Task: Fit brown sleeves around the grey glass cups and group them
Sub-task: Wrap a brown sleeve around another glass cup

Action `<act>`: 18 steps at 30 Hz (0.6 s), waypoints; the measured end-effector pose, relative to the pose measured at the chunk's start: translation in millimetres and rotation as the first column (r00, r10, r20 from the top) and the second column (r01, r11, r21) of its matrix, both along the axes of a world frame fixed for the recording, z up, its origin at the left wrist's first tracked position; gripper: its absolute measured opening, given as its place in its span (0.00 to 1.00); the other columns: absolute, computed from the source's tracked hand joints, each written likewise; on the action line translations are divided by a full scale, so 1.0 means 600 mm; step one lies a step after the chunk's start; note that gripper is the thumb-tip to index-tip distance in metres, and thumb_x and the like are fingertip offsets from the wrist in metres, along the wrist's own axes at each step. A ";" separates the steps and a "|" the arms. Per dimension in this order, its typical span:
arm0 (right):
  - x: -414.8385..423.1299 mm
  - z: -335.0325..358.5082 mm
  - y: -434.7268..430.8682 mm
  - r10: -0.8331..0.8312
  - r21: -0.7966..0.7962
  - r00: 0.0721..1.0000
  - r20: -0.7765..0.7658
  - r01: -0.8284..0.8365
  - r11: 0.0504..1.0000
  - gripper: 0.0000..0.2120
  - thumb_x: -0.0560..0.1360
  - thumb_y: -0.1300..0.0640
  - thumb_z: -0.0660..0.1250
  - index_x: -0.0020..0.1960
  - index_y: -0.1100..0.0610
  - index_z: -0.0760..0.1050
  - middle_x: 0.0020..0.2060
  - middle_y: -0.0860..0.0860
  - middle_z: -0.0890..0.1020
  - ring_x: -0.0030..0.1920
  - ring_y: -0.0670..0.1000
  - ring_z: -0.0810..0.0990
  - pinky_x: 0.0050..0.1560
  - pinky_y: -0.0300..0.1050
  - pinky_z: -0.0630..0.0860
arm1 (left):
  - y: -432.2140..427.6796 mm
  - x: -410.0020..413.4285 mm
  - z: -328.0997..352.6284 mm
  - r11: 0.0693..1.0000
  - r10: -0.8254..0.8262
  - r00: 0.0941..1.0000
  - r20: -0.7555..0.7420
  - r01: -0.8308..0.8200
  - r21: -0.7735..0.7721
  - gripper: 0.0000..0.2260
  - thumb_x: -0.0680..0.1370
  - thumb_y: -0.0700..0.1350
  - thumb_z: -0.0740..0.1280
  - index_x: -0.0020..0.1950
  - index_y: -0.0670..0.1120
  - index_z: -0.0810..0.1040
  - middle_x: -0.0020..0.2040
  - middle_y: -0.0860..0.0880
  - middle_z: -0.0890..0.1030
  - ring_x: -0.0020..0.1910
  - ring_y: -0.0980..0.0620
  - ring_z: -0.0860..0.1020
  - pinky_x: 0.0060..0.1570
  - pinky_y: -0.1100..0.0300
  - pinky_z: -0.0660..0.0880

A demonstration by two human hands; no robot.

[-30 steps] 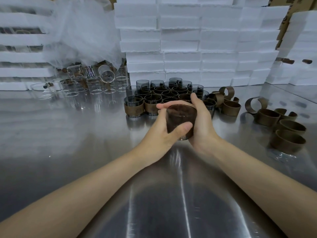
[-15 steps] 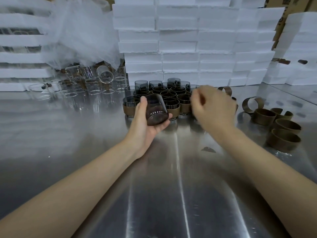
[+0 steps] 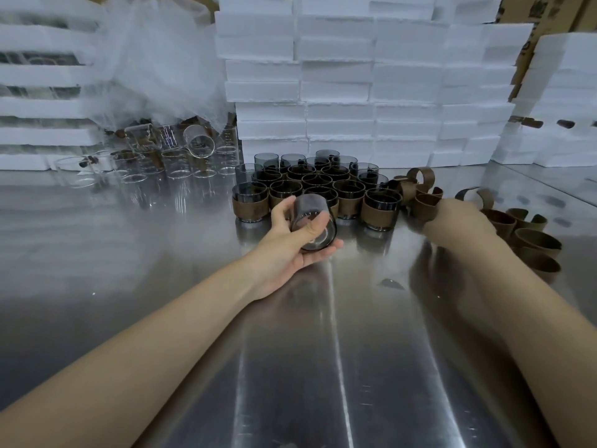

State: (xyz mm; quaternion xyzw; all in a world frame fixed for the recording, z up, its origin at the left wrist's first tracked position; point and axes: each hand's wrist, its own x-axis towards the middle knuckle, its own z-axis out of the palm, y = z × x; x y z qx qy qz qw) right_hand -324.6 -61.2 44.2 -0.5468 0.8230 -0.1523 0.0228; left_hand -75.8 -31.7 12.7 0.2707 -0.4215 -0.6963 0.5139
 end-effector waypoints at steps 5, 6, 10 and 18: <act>-0.010 -0.003 -0.001 -0.130 -0.056 0.985 -0.109 0.124 0.991 0.21 0.74 0.57 0.63 0.65 0.61 0.69 0.68 0.65 0.63 0.69 0.66 0.59 0.69 0.57 0.58 | 0.000 0.000 -0.003 0.999 0.005 1.000 0.028 -0.003 -0.054 0.31 0.69 0.49 0.71 0.70 0.58 0.64 0.67 0.45 0.71 0.46 0.41 0.85 0.43 0.58 0.81; -0.014 -0.005 -0.002 -0.137 -0.018 0.988 -0.073 0.136 0.990 0.21 0.74 0.57 0.63 0.66 0.61 0.68 0.69 0.66 0.62 0.70 0.66 0.58 0.70 0.58 0.56 | -0.001 0.002 -0.003 0.998 0.017 0.999 0.038 -0.014 -0.055 0.33 0.69 0.50 0.71 0.72 0.58 0.63 0.67 0.44 0.72 0.45 0.42 0.85 0.43 0.59 0.81; -0.017 -0.009 -0.001 -0.096 0.009 0.990 -0.099 0.097 0.995 0.20 0.76 0.55 0.63 0.65 0.61 0.69 0.66 0.64 0.66 0.67 0.66 0.64 0.67 0.57 0.61 | 0.001 0.004 -0.002 0.995 0.056 0.995 0.084 -0.049 -0.084 0.35 0.69 0.52 0.70 0.75 0.58 0.63 0.65 0.49 0.75 0.45 0.42 0.85 0.42 0.60 0.81; 0.005 0.008 0.001 -0.001 -0.202 1.000 -0.004 0.000 0.979 0.15 0.73 0.63 0.62 0.58 0.57 0.76 0.52 0.60 0.76 0.45 0.59 0.72 0.46 0.50 0.71 | 0.005 0.006 0.001 0.989 0.110 0.981 0.160 -0.091 -0.120 0.20 0.68 0.53 0.72 0.60 0.58 0.77 0.62 0.49 0.78 0.41 0.39 0.85 0.34 0.64 0.80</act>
